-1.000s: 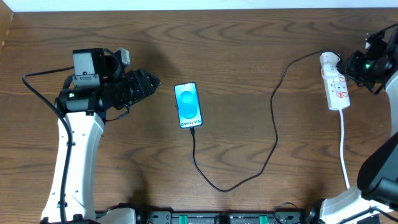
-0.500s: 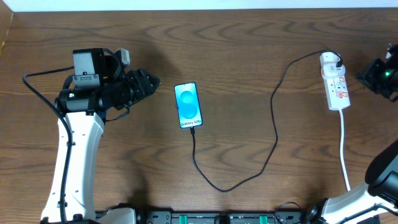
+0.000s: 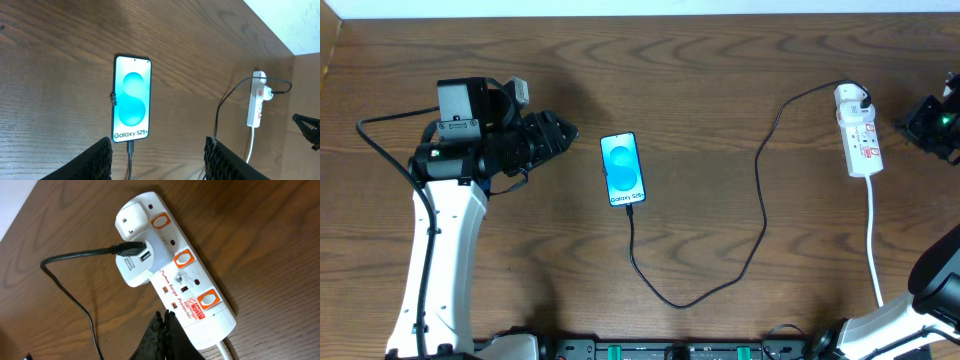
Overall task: Plug charger to phone and switch on socket
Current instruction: 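Position the right gripper tip on the orange switch beside the charger, then press the orange switch down with the right gripper tip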
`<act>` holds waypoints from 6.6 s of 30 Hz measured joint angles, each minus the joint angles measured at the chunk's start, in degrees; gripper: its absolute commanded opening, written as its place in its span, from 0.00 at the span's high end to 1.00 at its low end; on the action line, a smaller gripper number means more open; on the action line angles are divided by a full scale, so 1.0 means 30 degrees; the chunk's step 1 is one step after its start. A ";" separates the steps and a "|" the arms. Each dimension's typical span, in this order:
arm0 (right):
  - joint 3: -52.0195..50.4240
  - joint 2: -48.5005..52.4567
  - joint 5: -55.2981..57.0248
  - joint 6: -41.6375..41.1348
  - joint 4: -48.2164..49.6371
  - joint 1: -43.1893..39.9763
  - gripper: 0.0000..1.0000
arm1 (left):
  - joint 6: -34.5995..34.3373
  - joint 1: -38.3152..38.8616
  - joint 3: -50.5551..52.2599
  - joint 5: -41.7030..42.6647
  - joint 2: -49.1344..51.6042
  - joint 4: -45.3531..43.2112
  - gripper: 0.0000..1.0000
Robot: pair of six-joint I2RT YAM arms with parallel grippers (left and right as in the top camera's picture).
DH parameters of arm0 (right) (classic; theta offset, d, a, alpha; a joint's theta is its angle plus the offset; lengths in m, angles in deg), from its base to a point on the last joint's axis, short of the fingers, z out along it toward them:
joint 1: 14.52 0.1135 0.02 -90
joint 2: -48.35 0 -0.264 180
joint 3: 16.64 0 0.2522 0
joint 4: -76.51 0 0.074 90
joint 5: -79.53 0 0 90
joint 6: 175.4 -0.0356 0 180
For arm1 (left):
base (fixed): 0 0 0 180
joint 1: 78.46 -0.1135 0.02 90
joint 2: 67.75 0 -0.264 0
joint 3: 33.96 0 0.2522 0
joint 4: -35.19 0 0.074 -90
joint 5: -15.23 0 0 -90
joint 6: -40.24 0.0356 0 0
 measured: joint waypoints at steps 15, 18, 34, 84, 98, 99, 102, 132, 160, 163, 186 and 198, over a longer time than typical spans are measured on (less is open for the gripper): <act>0.0000 0.2047 -0.0350 0.0000 0.0889 0.0000 0.99 | 0.0000 0.0000 0.0000 0.0000 0.0000 0.0000 0.41; 0.0000 0.2331 -0.0423 0.0000 0.1078 0.0000 0.99 | 0.0000 0.0000 0.0000 0.0000 0.0000 0.0000 0.41; 0.0000 0.3286 -0.0517 0.0000 0.3038 0.0000 0.99 | 0.0000 0.0000 -0.0007 0.0000 0.0000 0.0007 0.41; 0.0000 0.5166 -0.1413 -0.0619 0.5464 0.0342 0.99 | 0.0000 0.0000 0.0000 0.0000 0.0000 0.0000 0.41; 0.0000 0.5166 -0.1406 -0.1144 0.5472 0.0350 0.99 | 0.0000 0.0000 -0.0007 0.0000 0.0000 0.0000 0.41; 0.0000 0.5166 -0.1406 -0.1158 0.5479 0.0357 0.99 | 0.0000 0.0000 0.0000 0.0000 0.0000 0.0000 0.41; 0.0000 0.5231 -0.1341 -0.1202 0.5530 0.0415 0.99 | 0.0000 0.0000 0.0000 0.0007 0.0000 0.0000 0.41; 0.0576 0.5603 0.0619 -0.1610 0.4787 0.1326 0.99 | 0.0000 0.0000 0.0000 0.0000 0.0000 0.0000 0.41; 0.0882 0.5559 0.1858 -0.2193 0.4175 0.1792 0.99 | 0.0000 0.0000 0.0000 0.0000 0.0000 0.0182 0.41; 0.0896 0.5559 0.1872 -0.2324 0.4138 0.1792 0.99 | 0.0000 0.0000 0.0000 0.0000 0.0007 0.0189 0.41; 0.0911 0.5559 0.1858 -0.2521 0.4102 0.1792 0.99 | 0.0000 0.0000 0.0000 0.0000 0.0000 0.0204 0.41; 0.1005 0.5486 0.1887 -0.2543 0.3701 0.1858 0.99 | 0.0000 0.0000 0.0000 0.0000 0.0000 0.0204 0.41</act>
